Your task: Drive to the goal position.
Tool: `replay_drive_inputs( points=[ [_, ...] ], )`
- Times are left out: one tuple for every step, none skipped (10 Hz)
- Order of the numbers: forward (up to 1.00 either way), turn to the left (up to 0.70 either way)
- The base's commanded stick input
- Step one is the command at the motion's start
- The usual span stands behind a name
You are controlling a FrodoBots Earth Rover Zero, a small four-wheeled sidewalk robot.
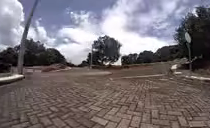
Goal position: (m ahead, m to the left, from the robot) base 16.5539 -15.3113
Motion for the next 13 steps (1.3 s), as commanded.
replay_drive_inputs(
  points=[
    [1.0, 0.0],
    [1.0, 0.0],
    [1.0, 0.0],
    [1.0, 0.0],
    [1.0, 0.0],
    [1.0, 0.0],
    [1.0, 0.0],
    [1.0, 0.0],
    [1.0, 0.0],
    [1.0, 0.0],
    [1.0, 0.0],
    [1.0, 0.0],
    [1.0, 0.0]
  ],
)
